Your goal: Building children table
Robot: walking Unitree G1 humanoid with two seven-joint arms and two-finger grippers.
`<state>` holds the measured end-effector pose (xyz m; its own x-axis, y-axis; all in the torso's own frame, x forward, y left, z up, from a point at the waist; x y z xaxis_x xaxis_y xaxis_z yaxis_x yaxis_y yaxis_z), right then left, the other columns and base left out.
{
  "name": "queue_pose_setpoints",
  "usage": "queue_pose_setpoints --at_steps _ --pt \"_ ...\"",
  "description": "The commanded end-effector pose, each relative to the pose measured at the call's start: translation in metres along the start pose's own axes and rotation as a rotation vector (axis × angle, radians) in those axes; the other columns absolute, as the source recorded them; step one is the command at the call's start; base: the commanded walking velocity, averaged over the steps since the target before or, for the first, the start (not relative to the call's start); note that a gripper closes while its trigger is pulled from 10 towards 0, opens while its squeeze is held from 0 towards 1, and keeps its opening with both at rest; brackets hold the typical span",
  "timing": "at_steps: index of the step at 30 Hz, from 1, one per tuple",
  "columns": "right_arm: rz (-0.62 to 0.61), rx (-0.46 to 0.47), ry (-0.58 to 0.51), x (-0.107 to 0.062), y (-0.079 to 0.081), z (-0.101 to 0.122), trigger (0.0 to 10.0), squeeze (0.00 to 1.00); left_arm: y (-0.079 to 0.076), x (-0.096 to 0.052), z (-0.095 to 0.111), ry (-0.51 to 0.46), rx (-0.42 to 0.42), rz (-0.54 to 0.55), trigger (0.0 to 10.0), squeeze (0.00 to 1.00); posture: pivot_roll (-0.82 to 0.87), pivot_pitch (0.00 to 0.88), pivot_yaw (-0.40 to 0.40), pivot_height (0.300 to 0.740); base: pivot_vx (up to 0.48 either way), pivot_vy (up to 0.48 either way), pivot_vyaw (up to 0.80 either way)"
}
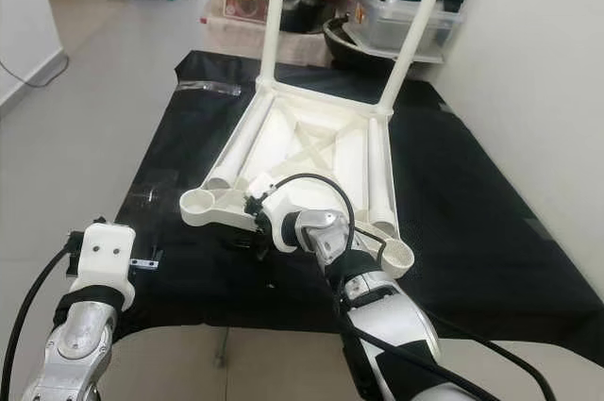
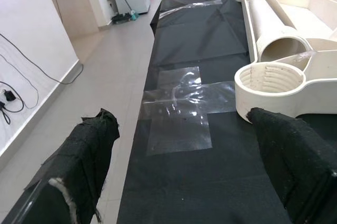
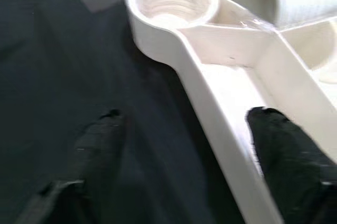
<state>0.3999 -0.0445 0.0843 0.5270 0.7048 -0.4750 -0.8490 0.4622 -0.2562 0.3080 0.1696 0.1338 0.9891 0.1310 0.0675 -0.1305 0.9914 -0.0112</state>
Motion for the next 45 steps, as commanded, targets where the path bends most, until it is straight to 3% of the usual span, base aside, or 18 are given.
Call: queue_pose_setpoints --at_steps 1,4,11,12,14,15,17,18,19,21,24,26,29,30,33,41,45 --pt "0.030 0.045 0.115 0.000 0.013 -0.031 0.0 0.00 -0.004 0.001 0.000 -0.007 -0.002 -0.008 10.0 0.00 0.17 0.000 -0.177 0.740 0.000 0.000 0.00" --pt "0.034 0.014 0.190 -0.002 0.015 -0.046 0.0 0.00 -0.004 0.001 0.001 -0.008 -0.002 -0.005 10.0 0.00 0.17 0.000 -0.179 0.740 0.000 0.000 0.00" --pt "0.024 -0.056 0.250 -0.010 0.007 -0.053 0.0 0.00 -0.003 0.001 0.000 -0.007 0.000 -0.004 10.0 0.00 0.17 0.000 -0.179 0.740 0.000 0.000 0.00" --pt "0.073 -0.178 0.288 -0.018 0.005 -0.060 0.0 0.00 -0.004 0.000 0.000 -0.006 -0.001 -0.004 10.0 0.00 0.17 0.000 -0.180 0.740 0.000 0.000 0.00" --pt "0.073 -0.178 0.288 -0.018 0.005 -0.060 0.0 0.00 -0.004 0.000 0.000 -0.006 -0.001 -0.004 10.0 0.00 0.17 0.000 -0.180 0.740 0.000 0.000 0.00" --pt "0.159 -0.324 0.356 -0.029 0.007 -0.075 0.0 0.00 -0.004 0.000 0.000 -0.006 -0.002 -0.002 10.0 0.00 0.16 0.000 -0.185 0.740 0.000 0.000 0.00" --pt "0.187 -0.364 0.379 -0.034 0.007 -0.080 0.0 0.00 -0.004 0.000 0.000 -0.006 -0.002 -0.001 10.0 0.00 0.16 0.000 -0.185 0.740 0.000 0.000 0.00" --pt "0.226 -0.442 0.426 -0.043 0.005 -0.090 0.0 0.00 -0.003 -0.001 0.000 -0.006 -0.002 0.001 10.0 0.00 0.16 0.000 -0.188 0.740 0.000 0.000 0.00" --pt "0.226 -0.442 0.426 -0.043 0.005 -0.090 0.0 0.00 -0.003 -0.001 0.000 -0.006 -0.002 0.001 10.0 0.00 0.16 0.000 -0.188 0.740 0.000 0.000 0.00" --pt "0.309 -0.542 0.507 -0.066 0.001 -0.109 0.0 0.00 -0.002 -0.001 0.000 -0.006 -0.002 0.006 10.0 0.00 0.16 0.000 -0.192 0.740 0.000 0.000 0.00" --pt "0.335 -0.569 0.540 -0.078 -0.003 -0.116 0.0 0.00 -0.002 -0.001 0.000 -0.006 -0.002 0.008 10.0 0.00 0.16 0.000 -0.193 0.740 0.000 0.000 0.00" --pt "0.314 -0.611 0.637 -0.106 -0.024 -0.130 0.0 0.00 0.000 -0.002 0.000 -0.005 -0.002 0.014 10.0 0.00 0.15 0.000 -0.191 0.740 0.000 0.000 0.00" --pt "0.297 -0.620 0.679 -0.119 -0.033 -0.135 0.0 0.00 0.001 -0.002 -0.001 -0.004 -0.002 0.016 10.0 0.00 0.15 0.000 -0.191 0.740 0.000 0.000 0.00" --pt "0.274 -0.637 0.759 -0.146 -0.049 -0.144 0.0 0.00 0.001 -0.002 -0.002 -0.001 -0.002 0.015 10.0 0.00 0.14 0.000 -0.187 0.740 0.000 0.000 0.00" --pt "0.274 -0.637 0.759 -0.146 -0.049 -0.144 0.0 0.00 0.001 -0.002 -0.002 -0.001 -0.002 0.015 10.0 0.00 0.14 0.000 -0.187 0.740 0.000 0.000 0.00" --pt "0.316 -0.659 0.870 -0.193 -0.057 -0.166 0.0 0.00 0.000 -0.003 -0.003 0.006 0.001 0.009 10.0 0.00 0.13 0.000 -0.179 0.740 0.000 0.000 0.00" --pt "0.310 -0.660 0.878 -0.196 -0.058 -0.166 0.0 0.00 0.000 -0.003 -0.004 0.008 0.001 0.008 10.0 0.00 0.13 0.000 -0.179 0.740 0.000 0.000 0.00"
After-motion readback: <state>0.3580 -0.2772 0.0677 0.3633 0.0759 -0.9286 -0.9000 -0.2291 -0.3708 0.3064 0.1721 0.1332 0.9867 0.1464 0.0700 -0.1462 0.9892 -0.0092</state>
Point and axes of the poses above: a point about 5 cm out from each wrist's last joint towards the gripper, its own x axis pointing out of the wrist towards the gripper, its own z axis along the axis of the wrist's last joint, y = z × x, the point moved 6 cm from there along x, pointing out of the wrist towards the gripper, and after that the axes turned 14 degrees about -x, right-handed, at the moved point
